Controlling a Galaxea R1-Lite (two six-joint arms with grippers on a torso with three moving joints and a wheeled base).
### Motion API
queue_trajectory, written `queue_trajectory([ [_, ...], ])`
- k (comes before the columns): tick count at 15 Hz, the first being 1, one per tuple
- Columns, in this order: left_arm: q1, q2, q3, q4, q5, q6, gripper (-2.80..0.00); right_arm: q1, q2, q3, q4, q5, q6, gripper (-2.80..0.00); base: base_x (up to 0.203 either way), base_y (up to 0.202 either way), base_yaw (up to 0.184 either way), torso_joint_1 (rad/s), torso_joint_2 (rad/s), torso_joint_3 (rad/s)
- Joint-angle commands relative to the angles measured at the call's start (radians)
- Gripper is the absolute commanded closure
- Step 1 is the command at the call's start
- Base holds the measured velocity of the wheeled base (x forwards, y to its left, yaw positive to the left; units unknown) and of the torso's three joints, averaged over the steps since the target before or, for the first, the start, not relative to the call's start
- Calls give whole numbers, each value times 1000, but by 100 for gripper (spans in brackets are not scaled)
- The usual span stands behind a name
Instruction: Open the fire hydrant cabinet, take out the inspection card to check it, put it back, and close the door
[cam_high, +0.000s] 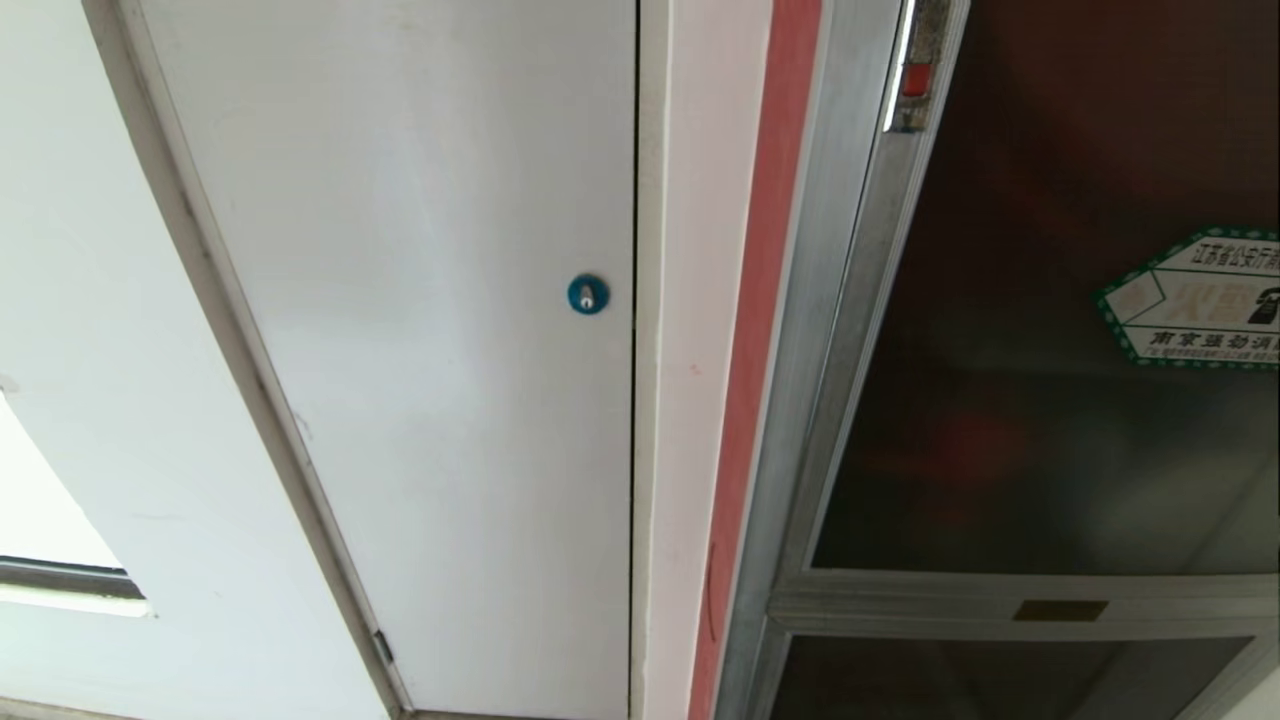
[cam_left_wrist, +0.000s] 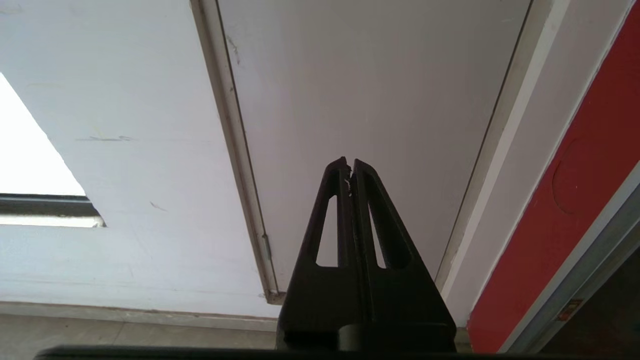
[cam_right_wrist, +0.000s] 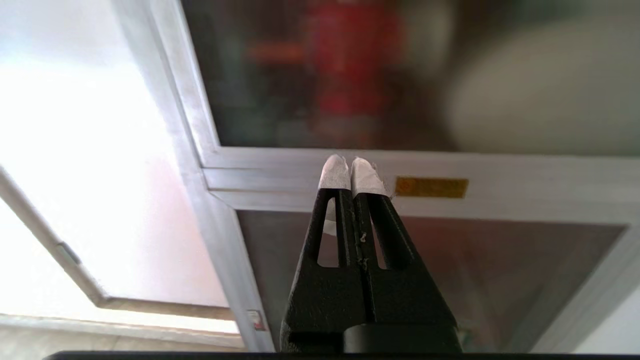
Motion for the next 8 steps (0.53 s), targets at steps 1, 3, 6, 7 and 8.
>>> queue_trajectory([
  [1,0,0,12,-1,0,0,0,1,94,-86,1,37,2,0,0,0,0,0,0,0],
  [3,0,0,12,-1,0,1,0,2,160,-160,1,118,4,0,0,0,0,0,0,0],
  [6,0,0,12,-1,0,0,0,1,298,-273,0,273,6,0,0,0,0,0,0,0],
  [7,0,0,12,-1,0,0,0,1,347,-312,-2,314,7,0,0,0,0,0,0,0],
  [8,0,0,12,-1,0,0,0,1,394,-347,-3,350,8,0,0,0,0,0,0,0],
])
